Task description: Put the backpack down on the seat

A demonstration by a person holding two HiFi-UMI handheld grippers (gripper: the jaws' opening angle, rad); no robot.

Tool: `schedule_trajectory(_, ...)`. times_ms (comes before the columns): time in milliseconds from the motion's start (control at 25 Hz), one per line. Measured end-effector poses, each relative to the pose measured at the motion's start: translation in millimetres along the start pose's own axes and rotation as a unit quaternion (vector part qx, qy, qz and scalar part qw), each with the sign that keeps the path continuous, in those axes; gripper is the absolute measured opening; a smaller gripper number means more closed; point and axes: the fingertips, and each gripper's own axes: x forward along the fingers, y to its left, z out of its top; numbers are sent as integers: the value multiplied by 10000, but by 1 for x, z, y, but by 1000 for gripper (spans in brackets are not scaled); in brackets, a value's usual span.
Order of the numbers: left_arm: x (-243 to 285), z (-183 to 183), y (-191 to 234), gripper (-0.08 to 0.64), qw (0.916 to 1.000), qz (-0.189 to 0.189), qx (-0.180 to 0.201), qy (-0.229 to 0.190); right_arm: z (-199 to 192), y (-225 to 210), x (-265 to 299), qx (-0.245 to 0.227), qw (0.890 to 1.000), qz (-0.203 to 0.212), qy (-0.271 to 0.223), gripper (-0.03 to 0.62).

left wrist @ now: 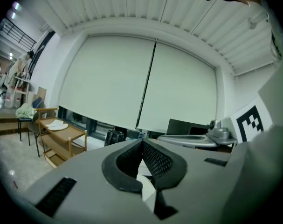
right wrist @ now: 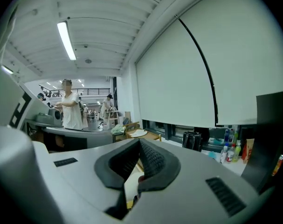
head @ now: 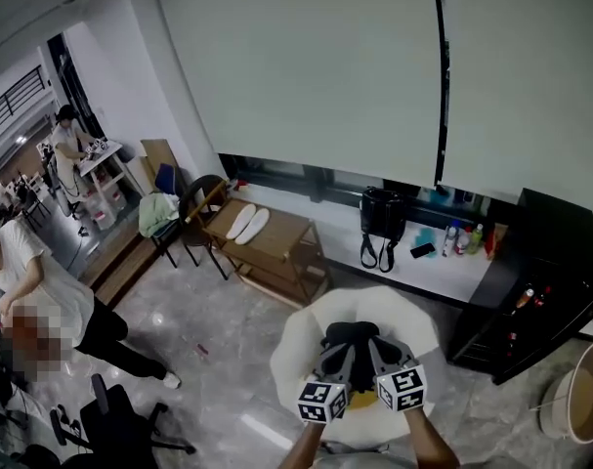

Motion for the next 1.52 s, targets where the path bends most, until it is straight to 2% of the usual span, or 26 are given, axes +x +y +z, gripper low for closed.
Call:
schedule_trajectory(160,4,9,-2,31,9999,67,82,-49,3,-2,-8,-24,10000,55,-15,28)
schedule_trajectory(400,4,-14,-21,31,9997,20,-118,218,-8,-2,-30,84,9999,30,115,28)
schedule_trajectory(680,7,-35,-52,31,9986,-213,-169,461,-26,-7,-51,219,9993,-53,313,28)
schedule_trajectory(920,-1,-39,-58,31,9976,-416,-206,515,-32,3,-60,226,9988,-146,402,28)
schedule_trajectory(1520,-80,-26,-16,31,9970,-655,-57,400,-22,92,-50,78,9986,-368,383,28)
